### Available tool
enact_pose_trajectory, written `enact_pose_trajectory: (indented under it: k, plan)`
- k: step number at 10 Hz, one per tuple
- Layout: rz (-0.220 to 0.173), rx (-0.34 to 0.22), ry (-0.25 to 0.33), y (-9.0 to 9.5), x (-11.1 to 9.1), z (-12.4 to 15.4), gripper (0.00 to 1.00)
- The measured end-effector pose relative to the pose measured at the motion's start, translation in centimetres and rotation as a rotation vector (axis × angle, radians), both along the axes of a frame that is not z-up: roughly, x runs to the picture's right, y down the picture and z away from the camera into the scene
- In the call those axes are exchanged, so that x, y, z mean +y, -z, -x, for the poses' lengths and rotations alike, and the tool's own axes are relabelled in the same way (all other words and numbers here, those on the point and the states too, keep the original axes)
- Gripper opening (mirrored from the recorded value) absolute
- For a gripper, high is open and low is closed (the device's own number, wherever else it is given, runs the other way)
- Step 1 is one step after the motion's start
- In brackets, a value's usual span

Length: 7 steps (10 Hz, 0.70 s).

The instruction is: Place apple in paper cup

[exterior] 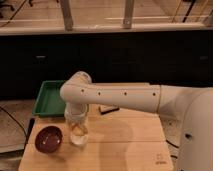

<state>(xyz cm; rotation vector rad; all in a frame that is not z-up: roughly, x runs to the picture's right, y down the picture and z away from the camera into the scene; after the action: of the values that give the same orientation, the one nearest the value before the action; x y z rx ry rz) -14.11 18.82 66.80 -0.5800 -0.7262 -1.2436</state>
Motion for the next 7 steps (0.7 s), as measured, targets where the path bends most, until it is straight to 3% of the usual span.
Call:
enact_pose_trajectory:
  k: [7]
  plan:
    - [-0.002,-0.011,0.007,0.26,0.08,-0.07,0.80]
